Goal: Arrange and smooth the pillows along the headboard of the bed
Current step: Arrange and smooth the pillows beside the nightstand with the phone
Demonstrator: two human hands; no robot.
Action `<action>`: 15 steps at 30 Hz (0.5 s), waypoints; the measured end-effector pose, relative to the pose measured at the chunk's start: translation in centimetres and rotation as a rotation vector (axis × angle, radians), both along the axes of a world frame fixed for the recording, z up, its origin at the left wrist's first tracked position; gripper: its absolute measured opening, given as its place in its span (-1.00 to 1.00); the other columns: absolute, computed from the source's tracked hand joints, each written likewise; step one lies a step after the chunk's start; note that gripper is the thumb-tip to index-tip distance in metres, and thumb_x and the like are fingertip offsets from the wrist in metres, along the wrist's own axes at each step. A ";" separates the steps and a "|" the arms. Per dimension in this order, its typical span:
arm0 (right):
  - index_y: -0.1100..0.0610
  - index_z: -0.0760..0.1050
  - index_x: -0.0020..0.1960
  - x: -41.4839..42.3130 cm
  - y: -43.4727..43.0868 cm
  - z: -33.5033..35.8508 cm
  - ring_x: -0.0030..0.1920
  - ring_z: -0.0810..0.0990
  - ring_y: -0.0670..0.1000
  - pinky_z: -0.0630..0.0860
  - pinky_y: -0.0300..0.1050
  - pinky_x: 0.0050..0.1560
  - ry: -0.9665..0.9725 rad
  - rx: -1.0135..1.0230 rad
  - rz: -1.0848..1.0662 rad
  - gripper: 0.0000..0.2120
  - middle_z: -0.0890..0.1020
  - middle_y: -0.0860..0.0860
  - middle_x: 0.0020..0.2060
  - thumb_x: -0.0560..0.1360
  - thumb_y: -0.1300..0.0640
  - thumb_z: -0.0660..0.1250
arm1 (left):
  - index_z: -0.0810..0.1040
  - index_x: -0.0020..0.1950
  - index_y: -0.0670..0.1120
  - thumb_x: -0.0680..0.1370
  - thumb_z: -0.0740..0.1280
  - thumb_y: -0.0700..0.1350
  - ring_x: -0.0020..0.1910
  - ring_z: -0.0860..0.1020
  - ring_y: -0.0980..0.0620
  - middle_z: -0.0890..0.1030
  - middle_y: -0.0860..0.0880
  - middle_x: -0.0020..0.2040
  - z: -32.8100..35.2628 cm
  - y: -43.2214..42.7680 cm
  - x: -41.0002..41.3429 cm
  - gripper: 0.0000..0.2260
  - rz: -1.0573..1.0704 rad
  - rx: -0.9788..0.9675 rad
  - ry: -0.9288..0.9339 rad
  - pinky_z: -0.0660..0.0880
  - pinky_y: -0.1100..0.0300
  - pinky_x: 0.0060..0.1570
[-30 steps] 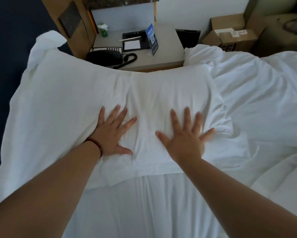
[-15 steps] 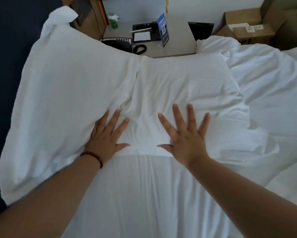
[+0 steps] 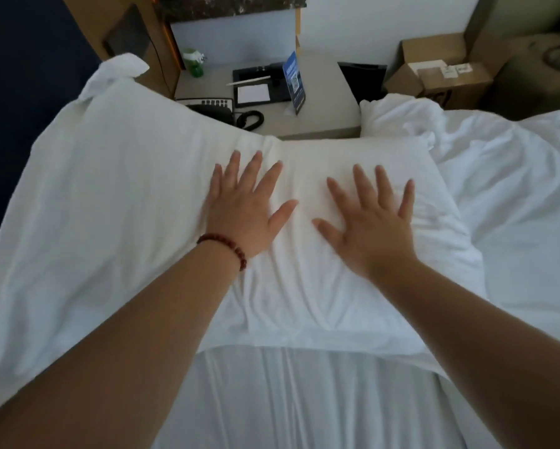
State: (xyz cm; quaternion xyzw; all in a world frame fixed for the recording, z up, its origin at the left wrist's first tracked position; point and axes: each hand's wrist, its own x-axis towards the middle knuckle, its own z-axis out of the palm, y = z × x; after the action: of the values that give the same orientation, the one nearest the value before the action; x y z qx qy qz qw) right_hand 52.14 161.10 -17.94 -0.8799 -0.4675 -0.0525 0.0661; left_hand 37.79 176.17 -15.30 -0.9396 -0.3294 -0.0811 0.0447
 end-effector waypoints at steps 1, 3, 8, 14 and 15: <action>-0.23 -0.15 0.58 1.0 0.6 -0.6 0.58 -0.22 0.16 -0.28 0.38 0.45 0.026 -0.036 -0.027 -0.28 -0.11 0.01 0.61 0.48 -0.47 -0.26 | 0.01 0.61 0.14 0.55 -0.16 0.39 0.60 -0.11 -0.14 0.03 -0.02 0.63 -0.9 0.9 1.1 -0.34 0.043 -0.023 0.080 -0.19 -0.18 0.52; -0.22 -0.18 0.58 1.6 1.1 -2.3 0.57 -0.24 0.17 -0.23 0.41 0.45 0.035 -0.054 -0.041 -0.28 -0.14 0.00 0.60 0.48 -0.45 -0.29 | -0.11 0.61 0.14 0.54 -0.25 0.38 0.59 -0.21 -0.12 -0.01 -0.02 0.63 -3.6 1.8 2.0 -0.32 0.078 -0.044 0.141 -0.29 -0.20 0.49; -0.15 -0.07 0.60 1.5 2.0 -6.0 0.58 -0.14 0.21 -0.20 0.41 0.46 0.055 -0.077 -0.016 -0.32 -0.03 0.05 0.60 0.54 -0.38 -0.23 | -0.11 0.62 0.09 0.55 -0.26 0.34 0.58 -0.27 -0.09 0.00 -0.07 0.63 -8.2 1.6 1.9 -0.32 0.104 -0.035 0.088 -0.38 -0.17 0.47; -0.10 0.08 0.58 2.9 3.5 -10.9 0.57 0.03 0.24 -0.16 0.37 0.48 0.084 -0.020 0.036 -0.37 0.13 0.09 0.58 0.56 -0.30 -0.06 | 0.12 0.60 0.06 0.57 -0.09 0.32 0.59 -0.06 -0.19 0.21 -0.14 0.58 -12.0 2.1 3.1 -0.36 0.098 -0.048 0.053 -0.29 -0.20 0.49; -0.09 0.10 0.58 3.0 3.6 -11.5 0.57 0.03 0.24 -0.16 0.36 0.48 0.089 -0.002 0.044 -0.37 0.14 0.09 0.58 0.57 -0.30 -0.04 | 0.15 0.59 0.06 0.57 -0.07 0.31 0.59 -0.04 -0.20 0.22 -0.14 0.57 -12.4 2.0 3.2 -0.36 0.096 -0.044 0.049 -0.29 -0.20 0.49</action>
State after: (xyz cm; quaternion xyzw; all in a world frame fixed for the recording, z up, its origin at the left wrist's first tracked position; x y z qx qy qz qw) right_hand 55.18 164.73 -29.46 -0.8709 -0.4835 -0.0115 0.0873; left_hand 41.03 178.21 -27.74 -0.9252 -0.3747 -0.0484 0.0361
